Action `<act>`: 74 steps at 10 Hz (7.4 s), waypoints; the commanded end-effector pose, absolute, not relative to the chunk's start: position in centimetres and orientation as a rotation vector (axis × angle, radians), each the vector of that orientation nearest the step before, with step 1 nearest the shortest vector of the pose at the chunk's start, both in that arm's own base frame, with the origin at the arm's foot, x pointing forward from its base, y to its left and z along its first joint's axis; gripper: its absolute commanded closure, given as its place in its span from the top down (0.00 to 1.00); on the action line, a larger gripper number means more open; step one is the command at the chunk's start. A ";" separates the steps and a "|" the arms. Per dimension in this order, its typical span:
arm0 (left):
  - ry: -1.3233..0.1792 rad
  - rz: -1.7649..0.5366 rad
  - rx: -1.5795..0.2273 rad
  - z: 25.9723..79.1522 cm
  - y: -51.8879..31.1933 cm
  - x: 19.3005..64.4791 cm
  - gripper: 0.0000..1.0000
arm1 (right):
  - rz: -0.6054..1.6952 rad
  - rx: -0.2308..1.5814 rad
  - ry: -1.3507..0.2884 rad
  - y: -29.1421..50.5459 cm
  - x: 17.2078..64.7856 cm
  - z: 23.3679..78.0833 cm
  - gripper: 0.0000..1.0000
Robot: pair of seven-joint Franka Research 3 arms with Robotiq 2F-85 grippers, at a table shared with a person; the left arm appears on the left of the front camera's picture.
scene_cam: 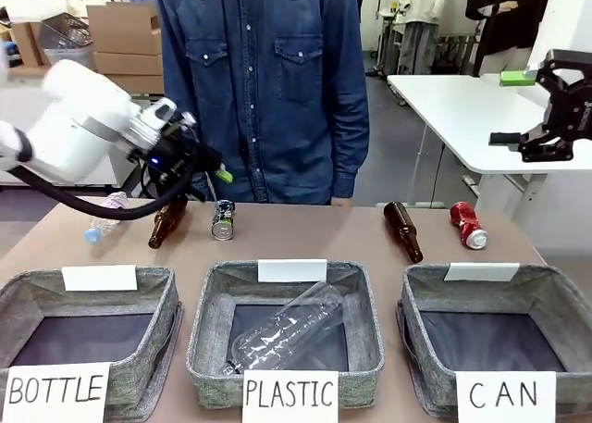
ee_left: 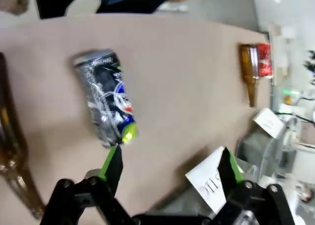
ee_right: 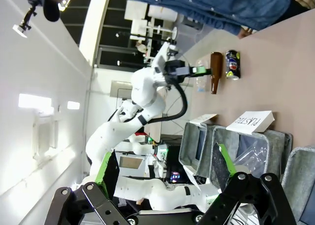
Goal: Sort the can waste into the basket.
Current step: Pick up the can waste from the table and place it in the right Fabric basket.
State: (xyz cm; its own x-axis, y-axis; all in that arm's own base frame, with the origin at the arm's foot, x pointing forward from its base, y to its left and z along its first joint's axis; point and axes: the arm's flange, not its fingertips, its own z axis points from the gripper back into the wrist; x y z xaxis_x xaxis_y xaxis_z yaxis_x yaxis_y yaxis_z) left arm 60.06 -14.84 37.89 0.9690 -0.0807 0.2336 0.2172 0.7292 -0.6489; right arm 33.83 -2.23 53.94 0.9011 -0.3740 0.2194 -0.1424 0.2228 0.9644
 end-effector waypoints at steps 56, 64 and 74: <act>-0.539 -0.933 -0.375 57.4 -15.8 28.4 0.45 | -0.184 1.296 -0.520 -6.0 31.0 57.1 1.00; -0.203 -1.545 -0.431 50.2 -42.3 22.4 0.45 | -0.317 1.150 -0.720 -18.4 18.8 58.9 1.00; -0.698 -1.573 -0.574 45.1 -59.3 26.9 0.45 | -0.317 1.150 -0.720 -18.4 18.8 58.9 1.00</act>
State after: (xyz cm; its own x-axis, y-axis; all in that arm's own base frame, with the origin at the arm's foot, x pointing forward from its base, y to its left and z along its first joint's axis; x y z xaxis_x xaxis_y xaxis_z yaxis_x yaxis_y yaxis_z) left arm 26.60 -59.76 42.87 -0.1131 -0.6755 0.7286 0.9935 -0.0655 0.0934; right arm 18.73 -18.08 58.55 0.7426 -0.5719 0.3486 -0.1213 0.3970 0.9098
